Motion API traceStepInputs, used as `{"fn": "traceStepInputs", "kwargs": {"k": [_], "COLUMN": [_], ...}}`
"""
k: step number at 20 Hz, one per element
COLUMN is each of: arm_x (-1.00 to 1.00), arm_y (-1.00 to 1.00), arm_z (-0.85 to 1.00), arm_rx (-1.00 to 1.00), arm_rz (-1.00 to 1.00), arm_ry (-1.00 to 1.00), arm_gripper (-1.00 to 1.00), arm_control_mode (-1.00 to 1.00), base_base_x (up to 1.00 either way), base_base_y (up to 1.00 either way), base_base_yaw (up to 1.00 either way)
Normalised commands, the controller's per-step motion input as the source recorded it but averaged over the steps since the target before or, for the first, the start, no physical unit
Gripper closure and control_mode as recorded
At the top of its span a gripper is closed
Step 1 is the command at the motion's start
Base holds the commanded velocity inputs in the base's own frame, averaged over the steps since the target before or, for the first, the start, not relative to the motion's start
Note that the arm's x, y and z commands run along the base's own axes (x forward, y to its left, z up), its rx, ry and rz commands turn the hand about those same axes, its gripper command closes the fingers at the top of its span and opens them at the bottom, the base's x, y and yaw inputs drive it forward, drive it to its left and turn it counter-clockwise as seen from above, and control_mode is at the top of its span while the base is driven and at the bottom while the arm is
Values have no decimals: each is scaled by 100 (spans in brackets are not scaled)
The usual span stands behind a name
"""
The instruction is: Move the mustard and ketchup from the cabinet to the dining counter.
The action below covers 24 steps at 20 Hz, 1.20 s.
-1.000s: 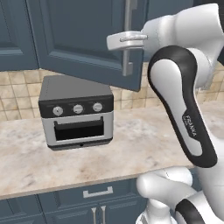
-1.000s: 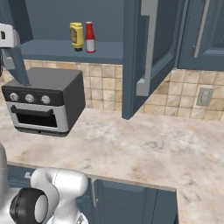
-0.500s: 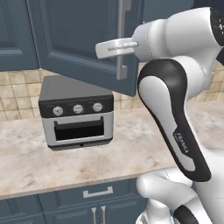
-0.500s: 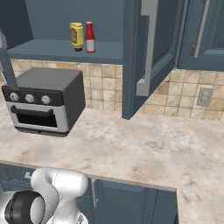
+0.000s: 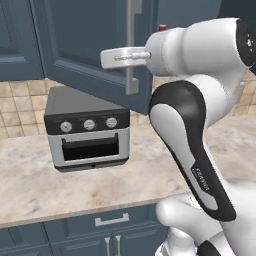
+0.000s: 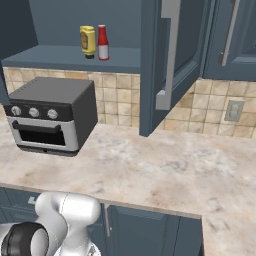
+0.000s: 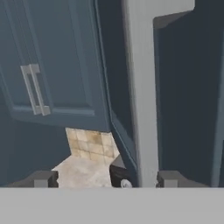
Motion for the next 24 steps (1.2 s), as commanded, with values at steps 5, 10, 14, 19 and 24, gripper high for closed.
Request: {"fn": "traceStepInputs", "kwargs": {"k": [5, 10, 14, 19, 24], "arm_x": [-83, -79, -68, -40, -12], "arm_y": [-30, -42, -43, -69, -75], "arm_z": [17, 14, 16, 2, 0], "arm_rx": [22, 21, 18, 23, 24], "arm_rz": [-4, -7, -12, -17, -12], "arm_ry": [0, 0, 6, 18, 28], "arm_gripper": [-100, -100, -100, -100, -100], "arm_control_mode": [-100, -100, -100, -100, -100], "base_base_x": [0, 0, 0, 0, 0], "base_base_y": [0, 0, 0, 0, 0], "base_base_yaw": [0, 0, 0, 0, 0]}}
